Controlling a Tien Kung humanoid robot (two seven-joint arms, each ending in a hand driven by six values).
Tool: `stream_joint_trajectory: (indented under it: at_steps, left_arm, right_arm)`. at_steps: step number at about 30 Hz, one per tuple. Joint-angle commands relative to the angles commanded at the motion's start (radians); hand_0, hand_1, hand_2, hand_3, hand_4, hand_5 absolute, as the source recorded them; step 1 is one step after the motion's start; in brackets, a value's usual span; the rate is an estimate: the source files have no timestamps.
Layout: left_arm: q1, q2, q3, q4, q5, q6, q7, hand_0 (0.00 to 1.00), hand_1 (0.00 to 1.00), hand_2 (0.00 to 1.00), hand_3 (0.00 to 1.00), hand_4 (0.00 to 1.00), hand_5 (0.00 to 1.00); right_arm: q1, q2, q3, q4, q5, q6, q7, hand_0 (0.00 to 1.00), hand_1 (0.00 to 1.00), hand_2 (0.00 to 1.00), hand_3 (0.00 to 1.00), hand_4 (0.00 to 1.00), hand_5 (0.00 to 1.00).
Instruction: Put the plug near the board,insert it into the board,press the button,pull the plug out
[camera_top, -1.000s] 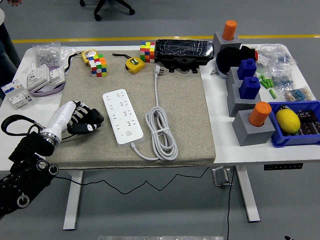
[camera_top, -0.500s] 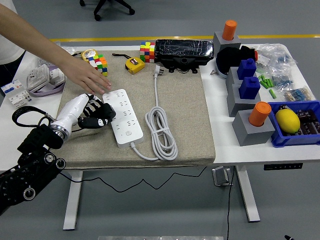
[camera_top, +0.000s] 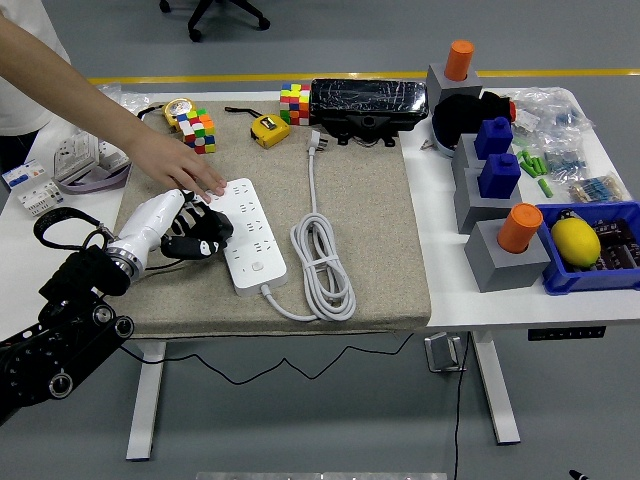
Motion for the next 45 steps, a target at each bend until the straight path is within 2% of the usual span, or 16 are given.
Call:
stream_joint_trajectory:
  at_steps: [8,19,20,25,26,31,32,45]
  left_arm:
    - [-0.003,0.012,0.001,-0.001,0.007,-0.023,-0.016,0.373,0.348,0.372,0.481,0.600,0.089]
    - [-0.009,0.010,0.014,0.007,0.007,-0.041,-0.024,0.371,0.349,0.372,0.480,0.597,0.085]
    - [-0.010,0.010,0.015,0.009,0.007,-0.042,-0.023,0.405,0.418,0.441,0.517,0.612,0.093]
    - [-0.018,0.010,0.017,0.012,0.011,-0.040,-0.022,0.405,0.418,0.441,0.517,0.612,0.093]
    - [-0.020,0.009,0.018,0.012,0.012,-0.038,-0.022,0.472,0.473,0.495,0.534,0.611,0.095]
    - [-0.026,0.010,0.024,0.016,0.025,-0.032,-0.019,0.472,0.473,0.495,0.534,0.611,0.095]
    - [-0.027,0.012,0.026,0.017,0.029,-0.034,-0.016,0.424,0.388,0.414,0.493,0.594,0.075]
    - [-0.045,0.038,0.054,0.018,0.087,-0.068,-0.040,0.416,0.378,0.400,0.483,0.594,0.071]
  right_arm:
    - [0.001,0.001,0.001,0.000,0.000,0.000,0.000,0.655,0.655,0.660,0.575,0.994,0.561]
    - [0.001,0.000,-0.001,0.000,0.001,0.000,0.000,0.654,0.655,0.660,0.573,0.993,0.561]
    - [0.002,0.000,-0.002,0.000,0.001,0.000,0.000,0.655,0.655,0.660,0.574,0.993,0.561]
    - [0.003,0.001,-0.001,0.000,0.001,0.001,0.000,0.655,0.655,0.660,0.574,0.993,0.561]
    - [0.003,0.001,-0.001,0.000,0.001,0.001,0.000,0.655,0.655,0.660,0.573,0.993,0.562]
    - [0.003,0.000,0.001,0.000,0.001,0.000,-0.001,0.655,0.655,0.660,0.573,0.993,0.562]
    - [0.003,0.000,0.000,0.000,0.001,0.001,-0.001,0.655,0.654,0.660,0.574,0.993,0.562]
    - [0.002,-0.001,-0.004,0.001,0.002,0.001,-0.001,0.655,0.654,0.660,0.573,0.993,0.562]
